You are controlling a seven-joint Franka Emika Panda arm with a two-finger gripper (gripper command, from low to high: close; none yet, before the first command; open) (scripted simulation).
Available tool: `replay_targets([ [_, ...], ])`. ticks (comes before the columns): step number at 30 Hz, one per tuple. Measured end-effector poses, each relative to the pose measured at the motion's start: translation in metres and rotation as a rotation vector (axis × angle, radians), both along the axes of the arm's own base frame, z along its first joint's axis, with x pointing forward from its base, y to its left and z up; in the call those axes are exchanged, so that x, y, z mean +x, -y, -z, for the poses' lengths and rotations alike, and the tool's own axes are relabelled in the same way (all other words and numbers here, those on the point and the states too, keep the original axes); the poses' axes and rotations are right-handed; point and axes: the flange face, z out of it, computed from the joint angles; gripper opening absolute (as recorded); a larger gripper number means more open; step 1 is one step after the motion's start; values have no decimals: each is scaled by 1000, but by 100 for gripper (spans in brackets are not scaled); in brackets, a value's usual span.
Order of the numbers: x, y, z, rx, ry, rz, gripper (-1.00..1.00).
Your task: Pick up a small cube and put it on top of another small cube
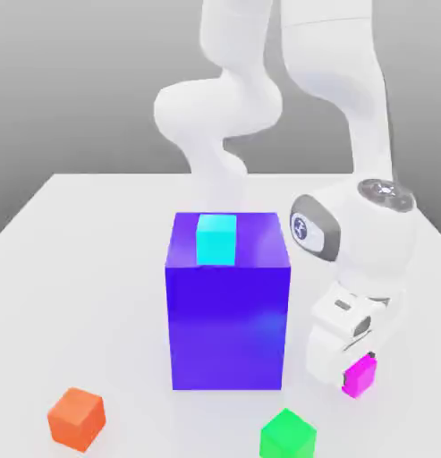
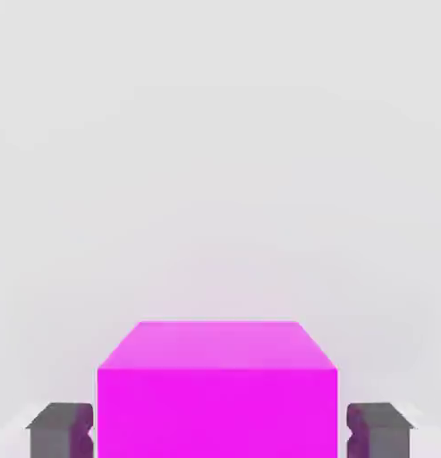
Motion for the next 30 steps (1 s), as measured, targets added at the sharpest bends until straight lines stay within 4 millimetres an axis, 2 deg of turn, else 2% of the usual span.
replay_targets([
  [3,0,0,2,0,0,-1,-100],
  [9,1,1,-54,0,-1,0,-100],
  [14,46,31,-76,3,-3,-1,-100],
  [21,111,96,-104,3,-3,1,-100],
  [22,118,106,-106,2,-2,1,-100],
  [23,122,111,-100,2,-3,1,-100],
  [26,126,115,-65,1,-2,2,-100],
  [27,126,116,-53,1,-2,2,100],
  [30,126,116,-53,1,-2,2,100],
])
